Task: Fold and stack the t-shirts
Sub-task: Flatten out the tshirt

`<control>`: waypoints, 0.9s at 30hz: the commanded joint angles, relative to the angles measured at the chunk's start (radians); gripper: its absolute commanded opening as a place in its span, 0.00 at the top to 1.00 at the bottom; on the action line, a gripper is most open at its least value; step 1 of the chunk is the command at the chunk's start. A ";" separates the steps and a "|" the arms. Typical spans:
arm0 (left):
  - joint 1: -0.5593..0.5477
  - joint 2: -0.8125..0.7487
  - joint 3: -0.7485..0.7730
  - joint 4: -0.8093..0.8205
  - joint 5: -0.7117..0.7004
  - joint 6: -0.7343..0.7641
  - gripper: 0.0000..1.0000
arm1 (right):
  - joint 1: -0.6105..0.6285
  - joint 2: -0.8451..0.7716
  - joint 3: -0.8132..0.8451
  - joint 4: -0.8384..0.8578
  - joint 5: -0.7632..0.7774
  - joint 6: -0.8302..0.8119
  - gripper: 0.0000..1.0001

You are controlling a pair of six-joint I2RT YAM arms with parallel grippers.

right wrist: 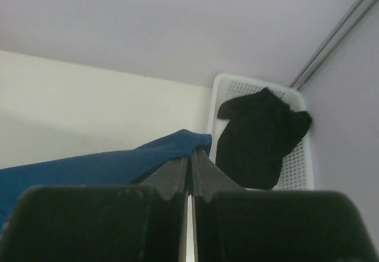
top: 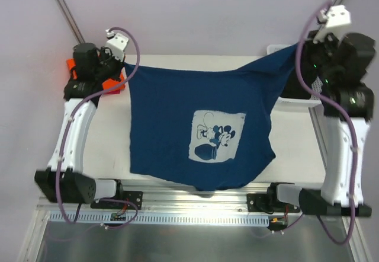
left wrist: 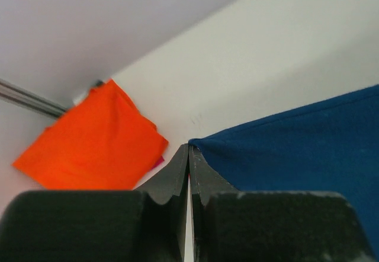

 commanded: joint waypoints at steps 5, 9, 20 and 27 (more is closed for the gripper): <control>0.069 0.435 0.122 0.173 -0.037 0.031 1.00 | -0.012 0.431 0.102 0.129 -0.004 -0.014 1.00; 0.084 0.619 0.305 0.188 -0.053 0.037 1.00 | -0.008 0.655 0.297 0.107 0.030 -0.026 1.00; 0.083 0.669 0.332 0.190 -0.024 0.031 1.00 | 0.064 0.776 0.246 0.113 0.037 -0.045 1.00; 0.083 0.516 0.158 0.194 -0.009 0.017 1.00 | 0.103 0.712 0.209 0.092 0.030 -0.020 1.00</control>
